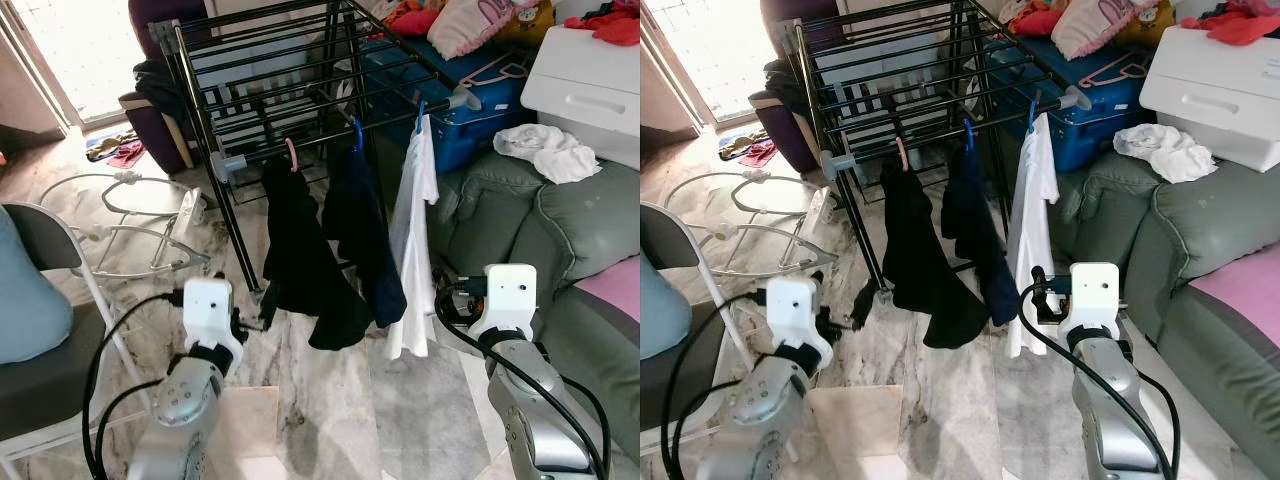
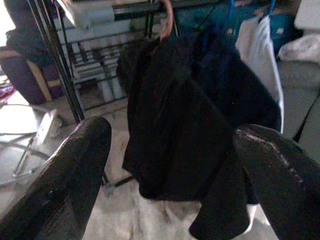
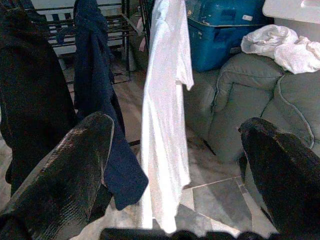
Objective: Hang hanger
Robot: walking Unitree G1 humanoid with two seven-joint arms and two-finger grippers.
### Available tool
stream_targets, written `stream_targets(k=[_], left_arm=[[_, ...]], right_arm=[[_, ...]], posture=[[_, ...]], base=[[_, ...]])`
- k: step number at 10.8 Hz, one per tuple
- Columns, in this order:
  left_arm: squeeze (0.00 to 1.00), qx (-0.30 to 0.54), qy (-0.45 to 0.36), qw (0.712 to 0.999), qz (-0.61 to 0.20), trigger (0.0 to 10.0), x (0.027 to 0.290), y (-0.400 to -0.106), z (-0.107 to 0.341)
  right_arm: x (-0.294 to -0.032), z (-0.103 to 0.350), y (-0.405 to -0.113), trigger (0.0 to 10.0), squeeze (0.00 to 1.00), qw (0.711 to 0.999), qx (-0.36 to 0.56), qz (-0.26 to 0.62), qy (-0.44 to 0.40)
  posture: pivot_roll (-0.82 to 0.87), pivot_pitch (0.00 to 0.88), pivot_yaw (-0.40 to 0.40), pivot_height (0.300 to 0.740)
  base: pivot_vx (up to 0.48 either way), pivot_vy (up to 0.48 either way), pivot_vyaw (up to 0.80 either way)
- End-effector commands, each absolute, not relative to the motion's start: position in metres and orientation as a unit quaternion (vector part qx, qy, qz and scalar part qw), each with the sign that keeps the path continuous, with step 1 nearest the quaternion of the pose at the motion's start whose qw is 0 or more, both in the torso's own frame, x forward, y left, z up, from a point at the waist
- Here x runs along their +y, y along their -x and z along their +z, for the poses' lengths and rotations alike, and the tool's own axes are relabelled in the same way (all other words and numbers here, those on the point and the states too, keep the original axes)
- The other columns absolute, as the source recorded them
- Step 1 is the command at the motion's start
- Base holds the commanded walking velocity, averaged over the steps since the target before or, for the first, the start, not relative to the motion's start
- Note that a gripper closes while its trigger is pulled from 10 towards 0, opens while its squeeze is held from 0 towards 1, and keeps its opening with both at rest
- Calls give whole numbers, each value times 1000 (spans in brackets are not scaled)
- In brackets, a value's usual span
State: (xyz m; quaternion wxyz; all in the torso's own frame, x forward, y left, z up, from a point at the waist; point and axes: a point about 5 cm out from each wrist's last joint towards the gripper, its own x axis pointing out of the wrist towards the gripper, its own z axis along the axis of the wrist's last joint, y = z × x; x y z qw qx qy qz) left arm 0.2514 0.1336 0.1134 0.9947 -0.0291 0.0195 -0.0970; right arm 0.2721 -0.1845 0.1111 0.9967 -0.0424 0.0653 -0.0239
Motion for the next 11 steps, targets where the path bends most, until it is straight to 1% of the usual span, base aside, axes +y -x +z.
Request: stream_targets(k=[1,2,3,4,7,8,10,11], left_arm=[[0,5,38,995,-89,10000,136,-253,125],[0,5,50,996,-72,10000,140,-255,130],[0,-5,32,996,-80,10000,141,-255,128],[0,-1,48,996,-76,10000,143,-255,126],[0,1,46,994,-101,10000,139,-254,125],[0,3,53,993,-106,10000,138,-253,124],[0,4,57,992,-115,10000,136,-252,123],[0,4,59,991,-121,10000,134,-252,123]], right_arm=[[-184,114,-271,10000,0,997,60,-26,39],[-187,116,-271,10000,0,997,55,-32,41],[-192,117,-271,10000,0,996,53,-46,48],[-194,117,-273,10000,0,996,53,-55,55],[-203,118,-274,10000,0,993,52,-83,63],[-202,117,-273,10000,0,993,59,-84,60],[-200,116,-273,10000,0,993,61,-79,58],[-199,117,-275,10000,0,994,58,-74,57]], posture=[[-143,5,91,740],[-142,6,93,740],[-142,6,93,740],[-142,6,93,740],[-147,6,93,740],[-147,6,93,740],[-148,4,92,740],[-147,0,90,740]], base=[[0,0,0],[0,0,0],[0,0,0],[0,0,0],[0,0,0],[0,0,-413],[0,0,-800],[240,0,0]])
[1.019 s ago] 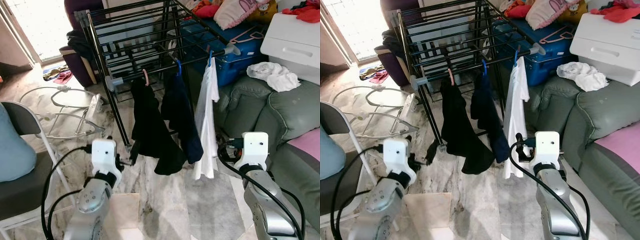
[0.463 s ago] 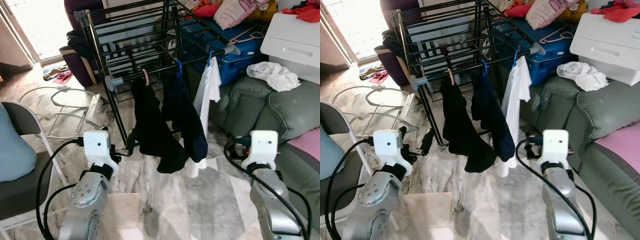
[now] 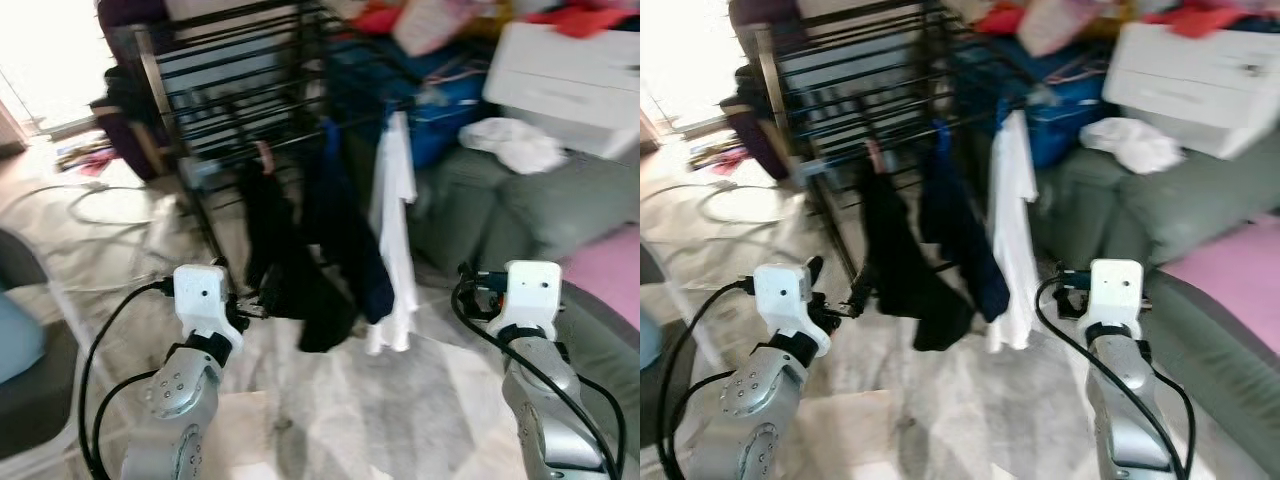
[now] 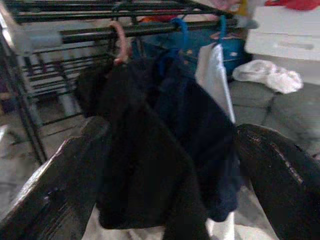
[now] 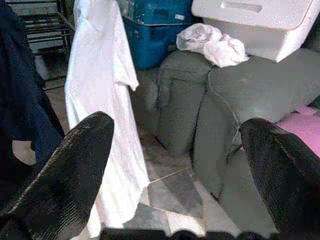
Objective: Hang hanger
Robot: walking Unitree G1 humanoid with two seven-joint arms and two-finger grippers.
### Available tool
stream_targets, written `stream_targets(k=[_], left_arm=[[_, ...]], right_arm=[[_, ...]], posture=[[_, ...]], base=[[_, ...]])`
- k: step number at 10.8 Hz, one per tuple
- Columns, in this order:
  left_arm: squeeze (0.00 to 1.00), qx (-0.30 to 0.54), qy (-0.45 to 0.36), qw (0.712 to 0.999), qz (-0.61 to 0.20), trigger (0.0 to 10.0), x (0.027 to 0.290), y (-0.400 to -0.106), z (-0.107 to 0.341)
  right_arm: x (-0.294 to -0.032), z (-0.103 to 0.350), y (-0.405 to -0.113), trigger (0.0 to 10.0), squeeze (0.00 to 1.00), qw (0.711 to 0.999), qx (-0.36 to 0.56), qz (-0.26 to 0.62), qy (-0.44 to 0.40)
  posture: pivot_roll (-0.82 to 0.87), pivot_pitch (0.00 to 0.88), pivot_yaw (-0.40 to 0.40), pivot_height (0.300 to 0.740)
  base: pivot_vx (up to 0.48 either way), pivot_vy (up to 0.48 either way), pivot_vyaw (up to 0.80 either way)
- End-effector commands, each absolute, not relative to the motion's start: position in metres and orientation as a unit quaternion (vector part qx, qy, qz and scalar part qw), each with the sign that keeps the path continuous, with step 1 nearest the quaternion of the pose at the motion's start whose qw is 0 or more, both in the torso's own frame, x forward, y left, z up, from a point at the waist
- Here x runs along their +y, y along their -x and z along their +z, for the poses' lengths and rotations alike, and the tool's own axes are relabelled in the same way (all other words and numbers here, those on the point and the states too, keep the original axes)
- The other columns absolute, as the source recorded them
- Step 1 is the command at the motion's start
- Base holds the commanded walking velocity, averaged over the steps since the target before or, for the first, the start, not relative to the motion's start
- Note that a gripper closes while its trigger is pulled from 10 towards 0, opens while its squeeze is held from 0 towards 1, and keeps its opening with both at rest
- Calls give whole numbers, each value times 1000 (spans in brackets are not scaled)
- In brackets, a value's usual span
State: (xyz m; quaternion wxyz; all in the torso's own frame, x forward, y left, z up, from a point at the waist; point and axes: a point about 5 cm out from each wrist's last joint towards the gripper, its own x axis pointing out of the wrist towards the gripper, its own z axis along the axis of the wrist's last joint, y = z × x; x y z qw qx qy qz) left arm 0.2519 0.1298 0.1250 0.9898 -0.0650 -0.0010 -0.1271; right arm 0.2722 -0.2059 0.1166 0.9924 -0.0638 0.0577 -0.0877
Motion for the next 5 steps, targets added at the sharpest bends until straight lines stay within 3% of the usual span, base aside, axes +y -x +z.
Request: stream_targets(k=[1,3,5], left_arm=[[0,4,60,991,-122,10000,134,-252,122],[0,5,59,990,-128,10000,133,-251,121],[0,5,59,989,-133,10000,132,-251,120]], right_arm=[[-198,117,-275,10000,0,994,56,-73,57],[-196,117,-276,10000,0,994,54,-68,60],[-196,117,-277,10000,0,994,54,-68,61]], posture=[[-147,0,89,740],[-146,0,88,740],[-146,0,89,740]], base=[[240,0,0],[270,0,0],[309,0,-659]])
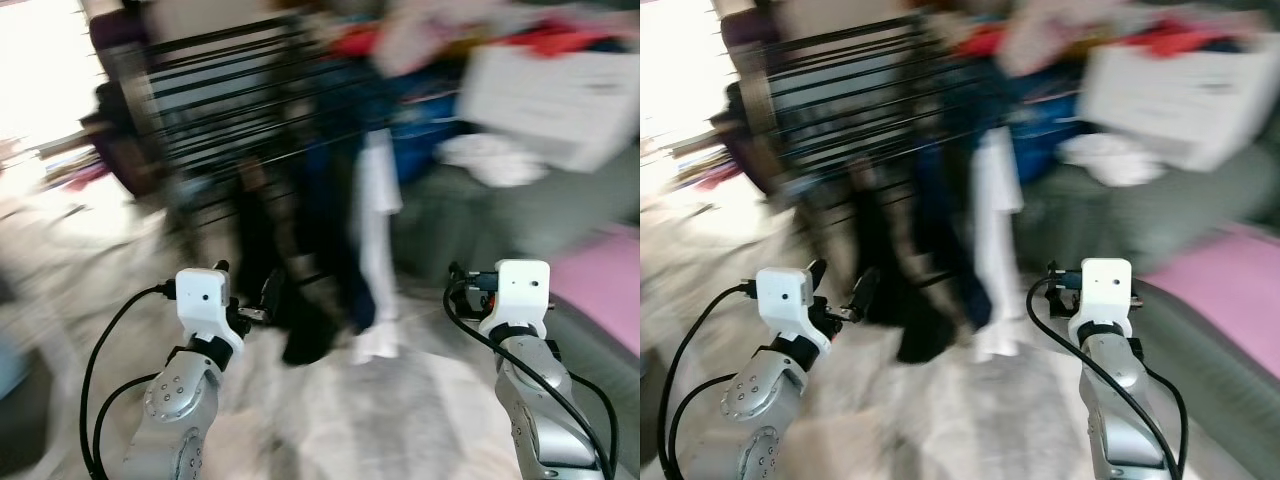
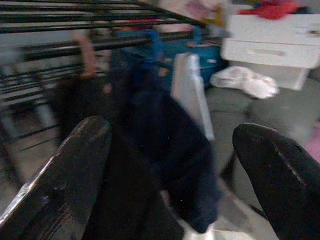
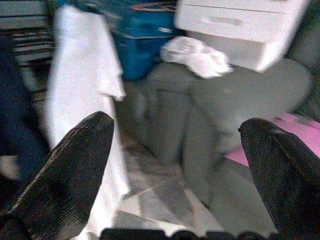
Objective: Hang hanger
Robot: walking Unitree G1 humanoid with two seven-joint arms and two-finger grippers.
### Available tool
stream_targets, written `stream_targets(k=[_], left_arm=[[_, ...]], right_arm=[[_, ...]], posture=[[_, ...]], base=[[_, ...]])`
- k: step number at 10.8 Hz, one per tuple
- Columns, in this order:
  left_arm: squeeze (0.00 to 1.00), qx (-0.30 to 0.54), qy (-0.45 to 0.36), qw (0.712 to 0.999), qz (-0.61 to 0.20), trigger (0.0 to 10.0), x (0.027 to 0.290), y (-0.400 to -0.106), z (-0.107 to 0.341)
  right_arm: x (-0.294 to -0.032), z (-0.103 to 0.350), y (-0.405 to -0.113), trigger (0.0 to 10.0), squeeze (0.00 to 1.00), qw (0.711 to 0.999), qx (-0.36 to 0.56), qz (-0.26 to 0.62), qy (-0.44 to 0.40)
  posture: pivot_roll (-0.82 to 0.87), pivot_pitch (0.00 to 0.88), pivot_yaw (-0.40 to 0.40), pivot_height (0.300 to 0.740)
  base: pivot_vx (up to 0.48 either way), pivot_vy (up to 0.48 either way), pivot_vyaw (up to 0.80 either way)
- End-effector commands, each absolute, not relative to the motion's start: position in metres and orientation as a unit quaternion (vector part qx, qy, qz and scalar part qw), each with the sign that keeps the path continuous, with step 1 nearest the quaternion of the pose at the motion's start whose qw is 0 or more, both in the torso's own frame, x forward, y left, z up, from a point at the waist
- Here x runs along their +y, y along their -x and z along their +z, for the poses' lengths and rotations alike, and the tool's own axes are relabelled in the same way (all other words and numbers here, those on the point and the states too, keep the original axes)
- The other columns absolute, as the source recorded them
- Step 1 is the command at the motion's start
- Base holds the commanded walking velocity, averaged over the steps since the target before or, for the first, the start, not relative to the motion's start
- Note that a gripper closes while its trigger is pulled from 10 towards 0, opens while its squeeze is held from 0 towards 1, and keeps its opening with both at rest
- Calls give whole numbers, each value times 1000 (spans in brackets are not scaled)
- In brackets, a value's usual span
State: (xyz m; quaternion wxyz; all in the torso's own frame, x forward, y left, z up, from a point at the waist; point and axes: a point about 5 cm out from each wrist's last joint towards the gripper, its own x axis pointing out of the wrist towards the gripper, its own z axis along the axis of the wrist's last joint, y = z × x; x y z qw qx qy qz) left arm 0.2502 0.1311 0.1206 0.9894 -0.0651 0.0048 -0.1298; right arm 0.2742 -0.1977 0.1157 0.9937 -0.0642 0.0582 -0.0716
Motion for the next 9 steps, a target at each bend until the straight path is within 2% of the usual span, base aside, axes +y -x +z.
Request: stream_targets(k=[1,3,9], left_arm=[[0,6,60,989,-134,10000,132,-251,120],[0,9,61,989,-133,10000,132,-250,118],[0,10,60,988,-139,10000,130,-250,116]], right_arm=[[-196,117,-277,10000,0,994,55,-68,60],[-194,115,-274,10000,0,994,58,-67,58],[-193,113,-273,10000,0,994,62,-62,61]], posture=[[-146,0,90,740],[-146,0,91,740],[-150,8,90,740]], base=[[311,0,-569],[304,0,0],[469,0,0]])
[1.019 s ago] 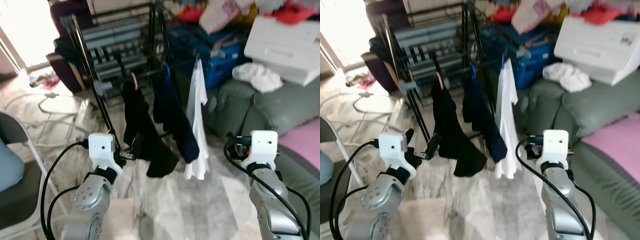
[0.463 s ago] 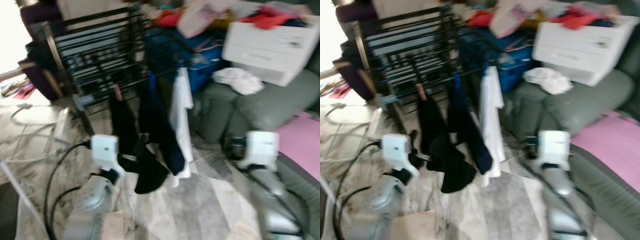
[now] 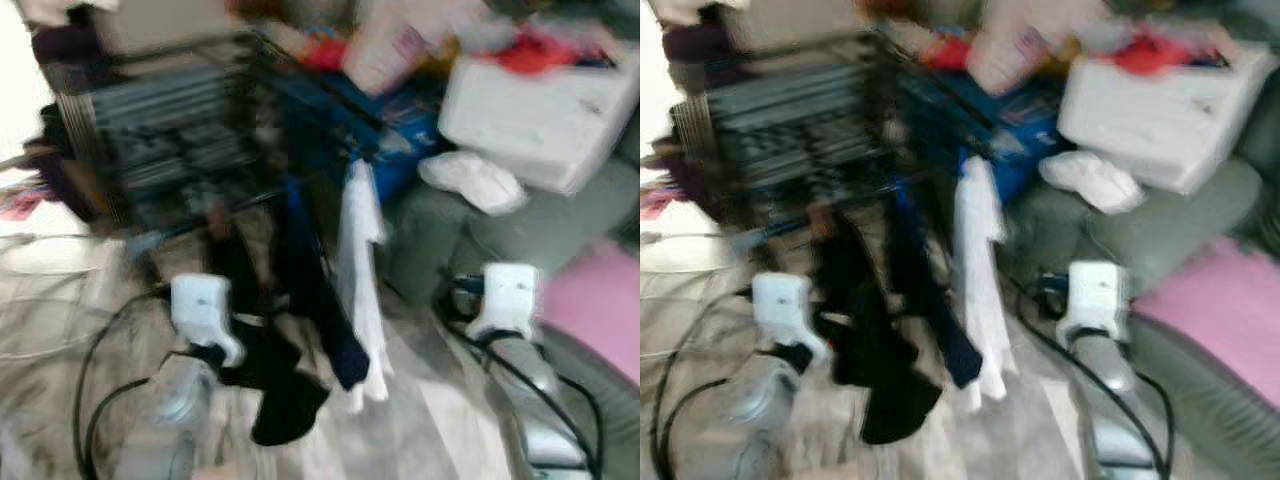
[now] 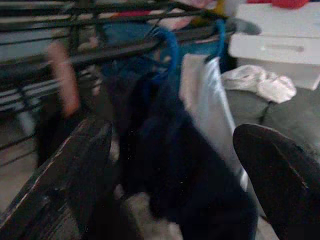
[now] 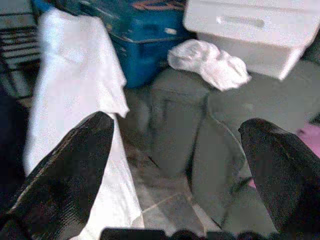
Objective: Hang hanger
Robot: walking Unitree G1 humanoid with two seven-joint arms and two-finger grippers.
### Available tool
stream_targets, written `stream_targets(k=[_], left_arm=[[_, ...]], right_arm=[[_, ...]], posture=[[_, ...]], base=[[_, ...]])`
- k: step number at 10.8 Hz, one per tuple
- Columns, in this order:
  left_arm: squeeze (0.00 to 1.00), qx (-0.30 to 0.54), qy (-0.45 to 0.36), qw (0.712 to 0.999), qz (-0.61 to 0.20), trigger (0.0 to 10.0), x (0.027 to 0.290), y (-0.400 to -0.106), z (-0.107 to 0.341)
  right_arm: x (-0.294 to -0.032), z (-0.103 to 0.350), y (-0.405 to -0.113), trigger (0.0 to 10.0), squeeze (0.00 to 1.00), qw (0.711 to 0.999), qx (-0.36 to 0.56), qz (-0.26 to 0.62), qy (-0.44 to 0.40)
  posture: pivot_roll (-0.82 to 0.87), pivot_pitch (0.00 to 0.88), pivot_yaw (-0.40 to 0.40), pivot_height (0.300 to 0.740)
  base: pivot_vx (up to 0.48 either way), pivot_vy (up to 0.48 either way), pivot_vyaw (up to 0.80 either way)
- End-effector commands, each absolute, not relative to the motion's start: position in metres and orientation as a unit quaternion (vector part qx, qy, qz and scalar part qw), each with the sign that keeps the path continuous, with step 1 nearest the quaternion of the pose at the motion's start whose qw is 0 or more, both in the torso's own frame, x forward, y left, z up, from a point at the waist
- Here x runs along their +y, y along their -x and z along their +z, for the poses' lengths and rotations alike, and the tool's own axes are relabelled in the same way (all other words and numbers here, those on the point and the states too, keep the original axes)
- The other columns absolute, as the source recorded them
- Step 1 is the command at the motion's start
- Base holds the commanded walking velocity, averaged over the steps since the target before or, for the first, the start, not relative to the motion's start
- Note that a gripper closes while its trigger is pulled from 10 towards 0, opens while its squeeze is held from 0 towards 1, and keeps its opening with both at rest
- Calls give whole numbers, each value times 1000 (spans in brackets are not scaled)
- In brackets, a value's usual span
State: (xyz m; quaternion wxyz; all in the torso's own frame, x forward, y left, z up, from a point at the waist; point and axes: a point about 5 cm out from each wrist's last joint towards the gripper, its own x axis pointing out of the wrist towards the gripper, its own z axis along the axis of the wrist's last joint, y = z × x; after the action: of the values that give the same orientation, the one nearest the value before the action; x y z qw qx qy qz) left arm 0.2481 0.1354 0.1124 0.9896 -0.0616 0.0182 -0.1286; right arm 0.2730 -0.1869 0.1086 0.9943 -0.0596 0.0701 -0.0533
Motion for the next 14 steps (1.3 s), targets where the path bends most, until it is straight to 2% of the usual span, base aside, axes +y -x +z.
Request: stream_targets(k=[1,3,5,9,14], left_arm=[[0,10,60,989,-138,10000,130,-250,116],[0,10,60,989,-138,10000,130,-249,116],[0,12,62,988,-139,10000,130,-250,116],[0,17,56,989,-132,10000,131,-250,115],[0,22,48,989,-136,10000,130,-249,113]], right_arm=[[-193,112,-273,10000,0,994,63,-60,60],[-189,113,-273,10000,0,995,61,-46,62],[-186,112,-273,10000,0,996,62,-37,58],[-183,111,-272,10000,0,996,63,-27,53],[-180,105,-269,10000,0,996,84,-12,38]], posture=[[-150,8,90,740],[-148,10,92,740],[-147,13,93,740],[-146,12,95,740],[-145,9,94,740]], base=[[472,0,0],[459,0,0],[444,0,613],[0,0,783],[0,0,0]])
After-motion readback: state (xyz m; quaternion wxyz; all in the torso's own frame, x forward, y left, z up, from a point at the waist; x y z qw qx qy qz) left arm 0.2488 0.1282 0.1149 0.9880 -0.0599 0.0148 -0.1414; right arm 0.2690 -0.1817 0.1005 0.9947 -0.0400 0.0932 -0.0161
